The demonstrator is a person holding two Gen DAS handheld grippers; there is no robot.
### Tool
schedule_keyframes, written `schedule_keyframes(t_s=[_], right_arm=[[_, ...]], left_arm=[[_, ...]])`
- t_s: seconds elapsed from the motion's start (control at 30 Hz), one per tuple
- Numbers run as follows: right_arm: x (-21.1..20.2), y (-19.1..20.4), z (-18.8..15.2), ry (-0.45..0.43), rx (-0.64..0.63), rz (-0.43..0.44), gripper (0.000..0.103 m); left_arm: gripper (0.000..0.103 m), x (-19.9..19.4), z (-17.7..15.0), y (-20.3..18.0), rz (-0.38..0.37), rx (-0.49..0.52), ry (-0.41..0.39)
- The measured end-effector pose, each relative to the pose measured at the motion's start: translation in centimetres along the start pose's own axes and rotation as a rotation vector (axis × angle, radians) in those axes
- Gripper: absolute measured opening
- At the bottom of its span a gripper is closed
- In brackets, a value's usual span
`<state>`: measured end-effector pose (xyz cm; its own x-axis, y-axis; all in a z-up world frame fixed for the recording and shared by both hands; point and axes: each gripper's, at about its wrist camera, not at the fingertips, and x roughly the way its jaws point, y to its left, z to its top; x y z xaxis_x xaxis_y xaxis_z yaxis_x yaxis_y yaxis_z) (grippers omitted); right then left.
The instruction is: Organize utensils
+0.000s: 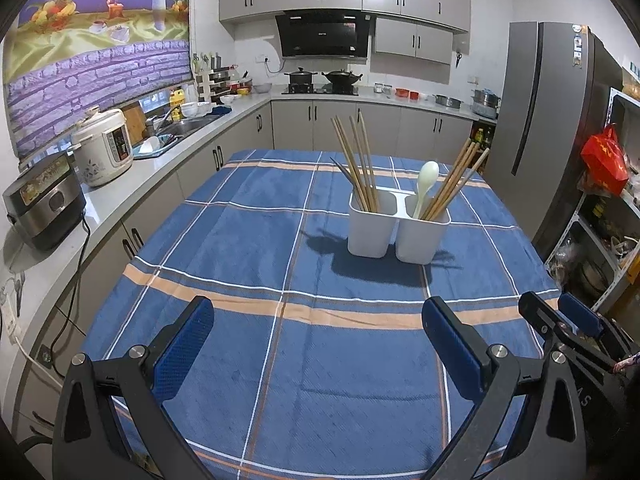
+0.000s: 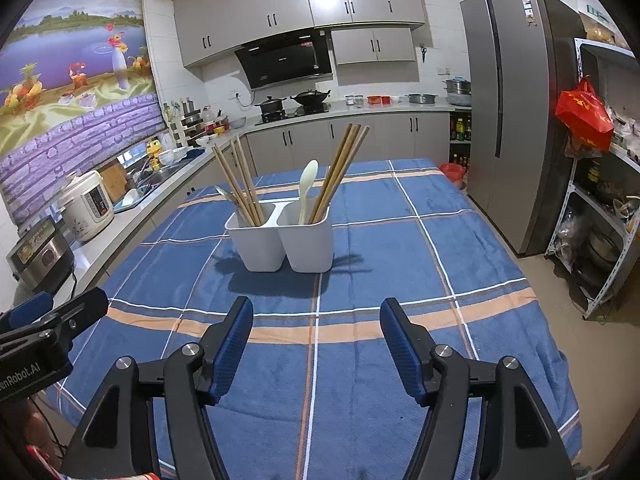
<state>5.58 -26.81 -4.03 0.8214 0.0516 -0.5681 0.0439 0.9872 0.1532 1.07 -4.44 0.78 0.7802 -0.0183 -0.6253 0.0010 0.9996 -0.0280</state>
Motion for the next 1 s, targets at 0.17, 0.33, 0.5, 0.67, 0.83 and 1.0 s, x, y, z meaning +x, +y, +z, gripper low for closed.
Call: schedule_keyframes(t_s=[0.17, 0.33, 0.5, 0.67, 0.83, 1.0], right_arm=[[0.0, -0.1, 0.0, -0.001, 0.001, -0.01, 0.071], [0.1, 0.1, -0.1, 0.001, -0.012, -0.014, 0.071], [0.0, 0.3, -0.2, -0.002, -0.024, -0.015, 0.072], [-0.1, 0.3, -0.3, -0.005, -0.026, -0.019, 0.073], [-0.3, 0.2, -0.4, -0.012, -0.027, -0.025, 0.074], [-0.5, -0.2, -0.5, -0.015, -0.025, -0.031, 0.074]], left_arm=[[0.103, 0.1, -0.1, -0.2, -0.004, 0.003, 0.006], [0.103, 0.2, -0.2, -0.2, -0.004, 0.002, 0.009], [0.103, 0.3, -0.5, -0.3, -0.002, 0.002, 0.014], [0.103, 0.3, -0.7, -0.4, -0.004, 0.004, 0.019], [0.103, 0.3, -0.9, -0.6, -0.005, 0.007, 0.02], [0.103, 0.2, -1.1, -1.1, -0.007, 0.015, 0.02]])
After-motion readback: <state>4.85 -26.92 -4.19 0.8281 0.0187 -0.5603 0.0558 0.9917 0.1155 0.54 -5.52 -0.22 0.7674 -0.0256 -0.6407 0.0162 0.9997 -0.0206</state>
